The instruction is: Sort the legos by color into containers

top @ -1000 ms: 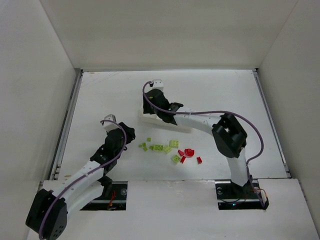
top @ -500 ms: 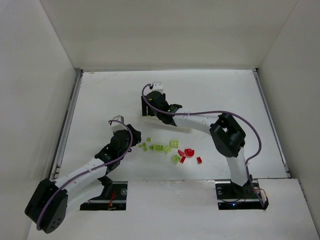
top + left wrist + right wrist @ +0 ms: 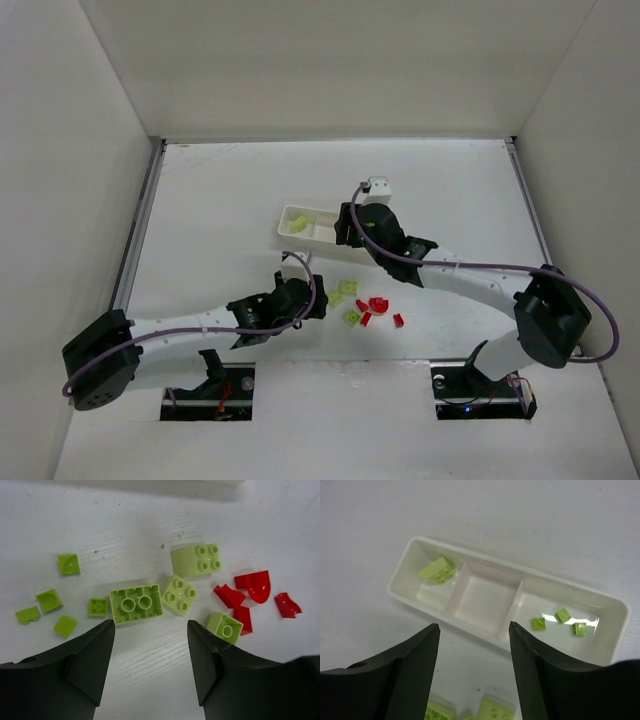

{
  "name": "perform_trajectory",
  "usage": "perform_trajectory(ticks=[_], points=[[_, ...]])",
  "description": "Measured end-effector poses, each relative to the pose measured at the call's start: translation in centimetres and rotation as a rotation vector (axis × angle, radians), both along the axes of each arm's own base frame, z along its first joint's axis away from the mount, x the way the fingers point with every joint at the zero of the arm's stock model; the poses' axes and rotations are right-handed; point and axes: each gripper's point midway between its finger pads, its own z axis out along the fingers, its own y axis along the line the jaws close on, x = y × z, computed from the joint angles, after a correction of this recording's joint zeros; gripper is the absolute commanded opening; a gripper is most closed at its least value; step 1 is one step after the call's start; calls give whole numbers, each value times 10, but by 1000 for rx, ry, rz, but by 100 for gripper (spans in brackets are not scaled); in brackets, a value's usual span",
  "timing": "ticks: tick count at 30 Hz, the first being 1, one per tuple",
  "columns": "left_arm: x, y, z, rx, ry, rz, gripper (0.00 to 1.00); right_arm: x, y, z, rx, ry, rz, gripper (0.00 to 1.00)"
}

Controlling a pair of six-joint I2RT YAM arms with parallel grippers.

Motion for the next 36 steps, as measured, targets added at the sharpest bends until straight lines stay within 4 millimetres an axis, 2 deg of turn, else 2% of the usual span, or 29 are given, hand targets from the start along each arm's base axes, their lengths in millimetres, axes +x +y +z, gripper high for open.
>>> perform_trajectory(ticks=[6, 10, 18, 27, 29, 34, 36], points=[[-2, -7, -18, 143, 19, -4, 56, -19, -20, -28, -28, 34, -1, 66], [1, -4, -25, 192, 20, 12, 55, -29, -26, -36, -27, 42, 4, 68], [12, -2, -22, 229, 2, 51, 54, -33, -23, -15, 34, 0, 29, 71], [20, 6, -37, 280, 29, 78, 51, -35, -21, -13, 8, -13, 69, 74], [22, 3, -37, 282, 29, 76, 46, -35, -21, -12, 9, -15, 70, 73], [26, -5, -35, 282, 21, 62, 23, -35, -20, -13, 20, -22, 76, 73], [27, -7, -35, 281, 21, 61, 19, -36, -21, -17, 19, -18, 78, 73]])
